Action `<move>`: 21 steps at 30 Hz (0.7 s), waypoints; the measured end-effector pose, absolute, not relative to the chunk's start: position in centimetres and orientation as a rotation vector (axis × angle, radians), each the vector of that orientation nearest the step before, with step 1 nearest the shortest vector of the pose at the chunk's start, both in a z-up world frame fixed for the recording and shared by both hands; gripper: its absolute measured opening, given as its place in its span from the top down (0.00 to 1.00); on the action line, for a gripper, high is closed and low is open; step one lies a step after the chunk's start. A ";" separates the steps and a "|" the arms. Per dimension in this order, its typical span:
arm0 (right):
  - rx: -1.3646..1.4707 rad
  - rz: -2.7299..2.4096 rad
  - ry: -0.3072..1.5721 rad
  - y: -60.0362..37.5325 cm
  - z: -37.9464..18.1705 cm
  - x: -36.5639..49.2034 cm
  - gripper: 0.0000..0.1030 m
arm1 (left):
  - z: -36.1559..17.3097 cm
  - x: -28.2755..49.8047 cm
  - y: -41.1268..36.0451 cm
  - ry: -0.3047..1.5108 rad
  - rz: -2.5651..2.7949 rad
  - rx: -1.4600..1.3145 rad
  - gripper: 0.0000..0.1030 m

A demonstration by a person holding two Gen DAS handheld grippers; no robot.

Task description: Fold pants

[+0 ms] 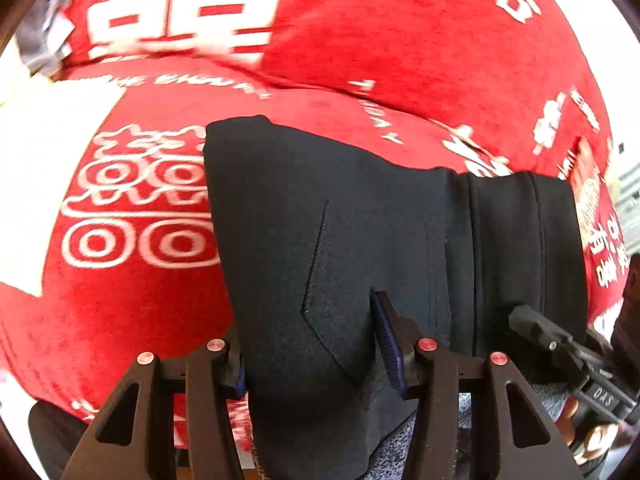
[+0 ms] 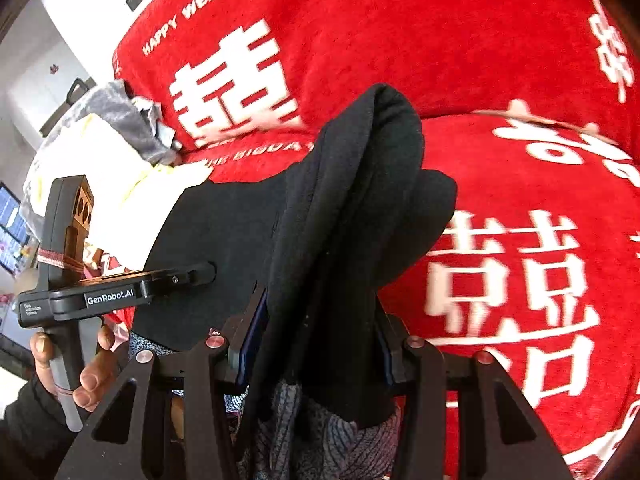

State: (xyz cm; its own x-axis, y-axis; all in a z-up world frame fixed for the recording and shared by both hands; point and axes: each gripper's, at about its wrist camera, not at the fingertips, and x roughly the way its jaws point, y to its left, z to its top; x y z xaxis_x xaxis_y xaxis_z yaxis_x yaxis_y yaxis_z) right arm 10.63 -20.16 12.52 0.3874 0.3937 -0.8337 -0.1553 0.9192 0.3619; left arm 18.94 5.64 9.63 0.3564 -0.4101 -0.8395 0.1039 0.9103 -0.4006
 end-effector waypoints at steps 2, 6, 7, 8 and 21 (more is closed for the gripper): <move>0.247 0.362 1.150 -18.7 11.4 11.1 0.52 | 8.7 19.2 7.0 1.181 -0.310 -0.302 0.50; 0.277 0.345 1.209 -17.3 8.5 11.9 0.52 | 6.0 20.1 8.0 1.225 -0.290 -0.294 0.50; 0.279 0.325 1.218 -17.3 7.8 12.0 0.51 | 5.2 20.5 8.0 1.237 -0.293 -0.299 0.50; 0.279 0.310 1.217 -17.6 7.5 11.9 0.50 | 4.6 20.8 8.1 1.241 -0.293 -0.304 0.48; 0.385 0.167 1.300 -20.5 5.2 11.5 0.22 | 4.1 19.9 11.0 1.199 -0.175 -0.276 0.16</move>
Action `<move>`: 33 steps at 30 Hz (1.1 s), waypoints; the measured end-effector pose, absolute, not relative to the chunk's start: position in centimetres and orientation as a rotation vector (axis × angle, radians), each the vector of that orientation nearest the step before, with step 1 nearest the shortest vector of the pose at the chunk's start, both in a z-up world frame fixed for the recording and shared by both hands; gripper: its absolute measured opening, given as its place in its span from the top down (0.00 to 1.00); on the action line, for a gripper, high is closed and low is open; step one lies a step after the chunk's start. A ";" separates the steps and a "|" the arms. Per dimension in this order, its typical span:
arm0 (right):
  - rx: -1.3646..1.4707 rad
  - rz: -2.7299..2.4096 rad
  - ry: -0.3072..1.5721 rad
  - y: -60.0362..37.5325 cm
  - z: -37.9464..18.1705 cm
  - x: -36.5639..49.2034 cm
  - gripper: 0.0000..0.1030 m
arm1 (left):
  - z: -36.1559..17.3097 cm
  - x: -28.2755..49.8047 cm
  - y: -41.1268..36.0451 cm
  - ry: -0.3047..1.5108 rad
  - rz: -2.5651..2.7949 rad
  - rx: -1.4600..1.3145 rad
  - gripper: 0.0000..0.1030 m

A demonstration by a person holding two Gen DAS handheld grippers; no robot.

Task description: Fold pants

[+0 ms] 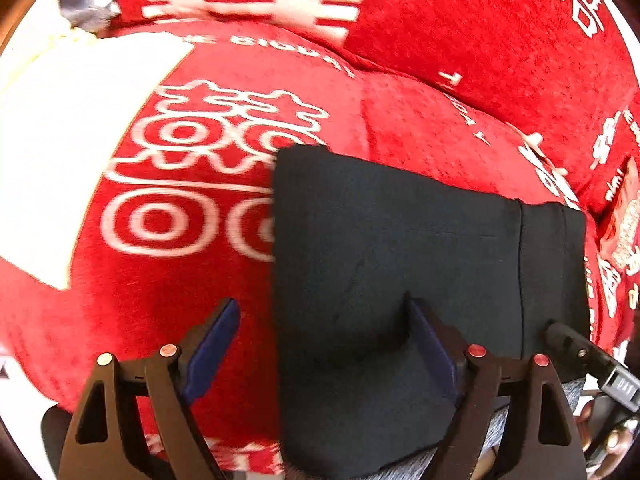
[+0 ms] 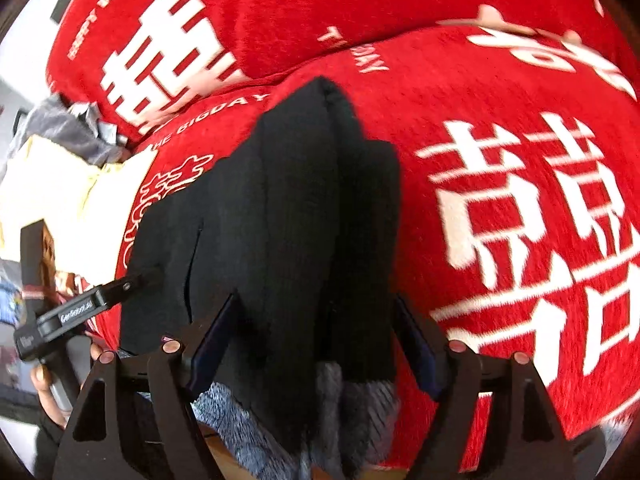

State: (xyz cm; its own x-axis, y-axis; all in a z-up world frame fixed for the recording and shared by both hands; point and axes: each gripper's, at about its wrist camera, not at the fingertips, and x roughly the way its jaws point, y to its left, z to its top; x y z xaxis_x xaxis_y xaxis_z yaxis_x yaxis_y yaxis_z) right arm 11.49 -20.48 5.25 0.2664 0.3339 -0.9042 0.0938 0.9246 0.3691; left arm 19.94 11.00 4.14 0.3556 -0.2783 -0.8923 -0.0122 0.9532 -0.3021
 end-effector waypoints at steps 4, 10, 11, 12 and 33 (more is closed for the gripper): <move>0.253 0.026 1.194 -20.6 9.1 9.4 0.21 | 5.8 18.2 11.7 1.159 -0.107 -0.212 0.16; -0.180 0.054 1.023 -13.6 12.8 5.5 0.16 | 6.6 15.7 10.7 1.121 -0.049 -0.146 0.16; -0.221 0.082 1.024 -12.5 12.5 4.9 0.16 | 6.3 15.3 10.5 1.125 -0.046 -0.142 0.16; -0.253 0.111 1.023 -11.6 12.2 4.5 0.16 | 6.2 15.0 10.4 1.126 -0.047 -0.137 0.16; -0.446 0.169 1.054 -8.8 6.6 2.4 0.03 | 4.6 12.7 10.6 1.037 -0.025 -0.124 0.00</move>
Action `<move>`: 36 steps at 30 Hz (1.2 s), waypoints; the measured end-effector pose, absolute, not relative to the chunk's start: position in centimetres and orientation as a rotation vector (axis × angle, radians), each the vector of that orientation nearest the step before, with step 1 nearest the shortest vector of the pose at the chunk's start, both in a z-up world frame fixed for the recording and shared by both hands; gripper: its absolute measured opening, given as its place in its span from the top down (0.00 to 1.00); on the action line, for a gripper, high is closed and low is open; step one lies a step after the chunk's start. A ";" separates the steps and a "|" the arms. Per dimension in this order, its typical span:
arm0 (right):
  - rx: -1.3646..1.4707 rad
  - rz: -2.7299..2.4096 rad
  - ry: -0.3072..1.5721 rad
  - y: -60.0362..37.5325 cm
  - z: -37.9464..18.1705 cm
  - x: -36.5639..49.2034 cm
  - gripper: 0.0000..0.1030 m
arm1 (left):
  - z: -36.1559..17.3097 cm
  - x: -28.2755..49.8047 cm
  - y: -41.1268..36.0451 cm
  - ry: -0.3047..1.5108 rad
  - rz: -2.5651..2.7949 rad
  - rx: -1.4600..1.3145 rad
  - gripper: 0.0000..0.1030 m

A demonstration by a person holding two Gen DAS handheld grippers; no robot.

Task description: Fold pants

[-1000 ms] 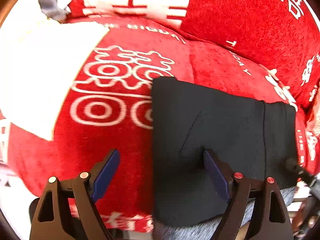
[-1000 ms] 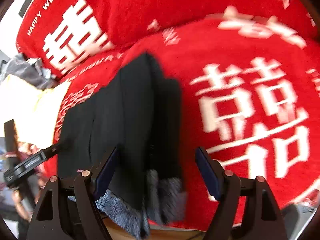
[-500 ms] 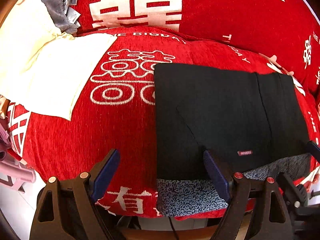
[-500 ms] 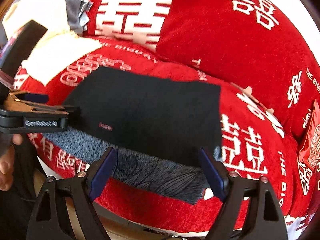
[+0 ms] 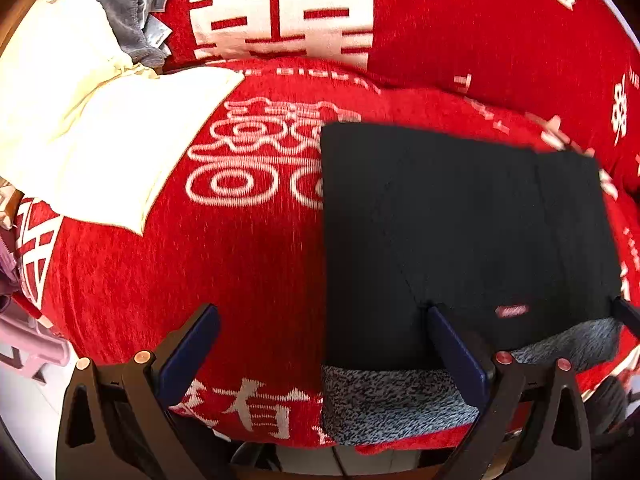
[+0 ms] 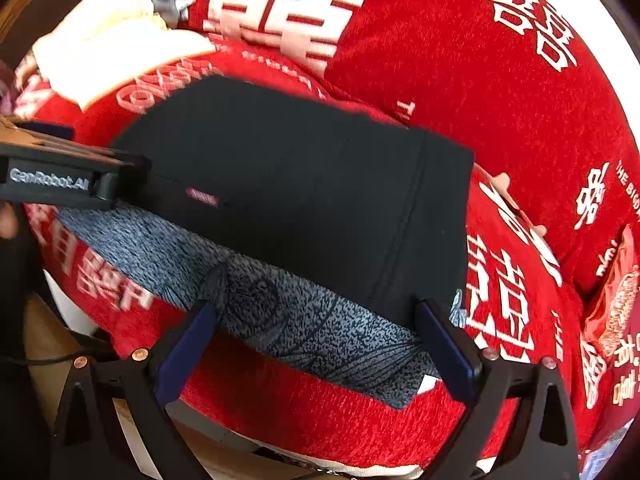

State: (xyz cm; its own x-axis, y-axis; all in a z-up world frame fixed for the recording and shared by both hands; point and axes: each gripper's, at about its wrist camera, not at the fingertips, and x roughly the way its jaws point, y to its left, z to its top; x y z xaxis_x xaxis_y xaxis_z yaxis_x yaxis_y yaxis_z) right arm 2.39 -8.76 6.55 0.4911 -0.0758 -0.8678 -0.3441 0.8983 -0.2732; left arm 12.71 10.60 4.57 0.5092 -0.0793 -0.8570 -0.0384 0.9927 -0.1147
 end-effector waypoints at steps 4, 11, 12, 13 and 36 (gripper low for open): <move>-0.383 0.143 0.970 -10.0 9.1 4.6 0.03 | 6.1 14.6 11.2 1.010 -0.019 -0.140 0.00; -0.300 0.142 1.004 -10.1 9.0 11.8 0.03 | 5.4 21.6 9.9 1.116 0.024 -0.073 0.00; -0.281 0.161 1.025 -10.0 8.6 12.7 0.03 | 5.0 22.5 9.7 1.141 0.029 -0.069 0.00; -0.269 0.172 1.046 -9.8 8.1 13.5 0.03 | 4.7 23.1 9.6 1.152 0.034 -0.067 0.00; -0.351 0.162 1.057 -2.7 6.4 15.1 0.00 | 3.4 24.8 13.3 1.199 0.047 -0.238 0.00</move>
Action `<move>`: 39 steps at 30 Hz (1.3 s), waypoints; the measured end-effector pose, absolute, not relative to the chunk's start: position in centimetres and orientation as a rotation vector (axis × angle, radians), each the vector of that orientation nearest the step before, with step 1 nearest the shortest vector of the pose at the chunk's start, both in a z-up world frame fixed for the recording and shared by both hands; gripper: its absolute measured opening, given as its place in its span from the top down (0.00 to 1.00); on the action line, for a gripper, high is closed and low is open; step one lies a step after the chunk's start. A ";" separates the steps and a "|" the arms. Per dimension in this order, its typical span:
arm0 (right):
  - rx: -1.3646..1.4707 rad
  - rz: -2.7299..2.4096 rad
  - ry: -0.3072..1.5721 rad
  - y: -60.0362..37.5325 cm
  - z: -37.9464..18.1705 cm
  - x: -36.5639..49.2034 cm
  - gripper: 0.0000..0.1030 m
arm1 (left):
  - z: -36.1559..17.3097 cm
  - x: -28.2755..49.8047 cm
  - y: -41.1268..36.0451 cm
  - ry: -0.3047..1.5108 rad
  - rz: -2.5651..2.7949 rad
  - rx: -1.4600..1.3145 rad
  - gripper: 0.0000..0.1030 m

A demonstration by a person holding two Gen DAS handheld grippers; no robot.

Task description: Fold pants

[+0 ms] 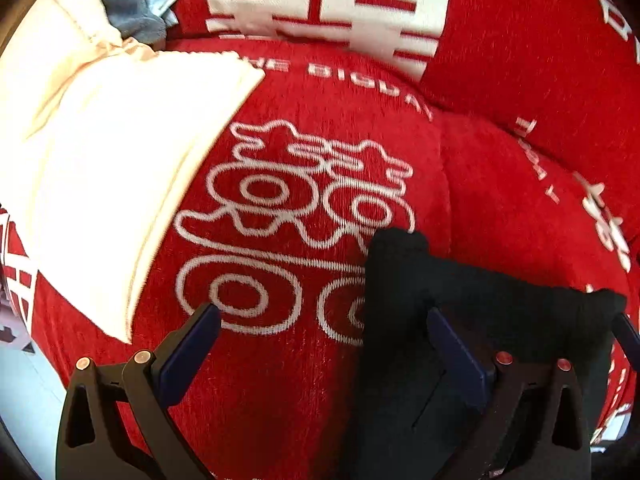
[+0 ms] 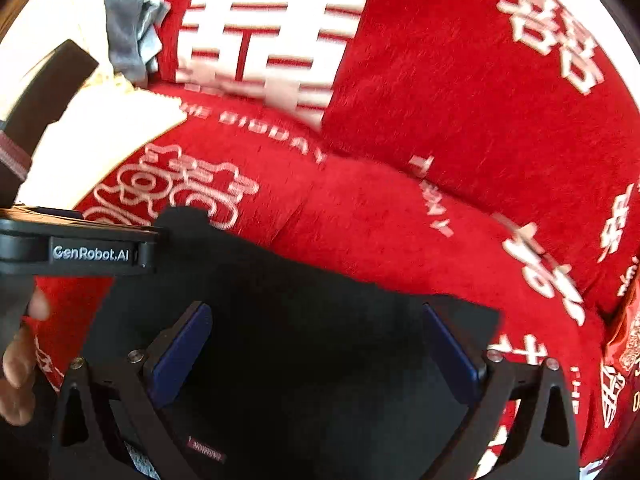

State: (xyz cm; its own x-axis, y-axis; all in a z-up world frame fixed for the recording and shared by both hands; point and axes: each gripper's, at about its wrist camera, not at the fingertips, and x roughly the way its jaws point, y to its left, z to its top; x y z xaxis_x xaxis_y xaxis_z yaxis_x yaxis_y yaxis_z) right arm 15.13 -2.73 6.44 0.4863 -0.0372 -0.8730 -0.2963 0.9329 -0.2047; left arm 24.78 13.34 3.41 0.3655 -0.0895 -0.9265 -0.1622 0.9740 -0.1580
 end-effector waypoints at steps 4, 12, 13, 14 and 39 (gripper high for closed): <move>-0.211 0.085 1.169 -6.9 3.4 17.8 0.01 | 2.8 26.0 11.7 1.215 0.070 -0.200 0.00; -0.177 0.102 1.195 -7.8 2.1 19.7 0.01 | 2.1 27.5 11.0 1.271 0.079 -0.199 0.00; -0.178 0.104 1.197 -7.9 2.6 19.5 0.01 | 2.5 27.2 11.3 1.273 0.074 -0.199 0.00; -0.192 0.104 1.183 -7.8 3.4 19.0 0.01 | 3.0 26.5 11.6 1.266 0.076 -0.197 0.00; -0.220 0.027 1.064 -13.5 9.3 2.7 0.00 | 6.2 10.1 9.7 1.138 -0.090 -0.169 0.00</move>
State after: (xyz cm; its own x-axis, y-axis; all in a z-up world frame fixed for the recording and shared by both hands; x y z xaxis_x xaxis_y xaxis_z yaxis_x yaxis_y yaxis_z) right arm 2.69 -13.46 9.29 0.4870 -0.0844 -0.8693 -0.1277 0.9778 -0.1664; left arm 10.13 9.66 6.21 0.4172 -0.1571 -0.8951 -0.0146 0.9837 -0.1794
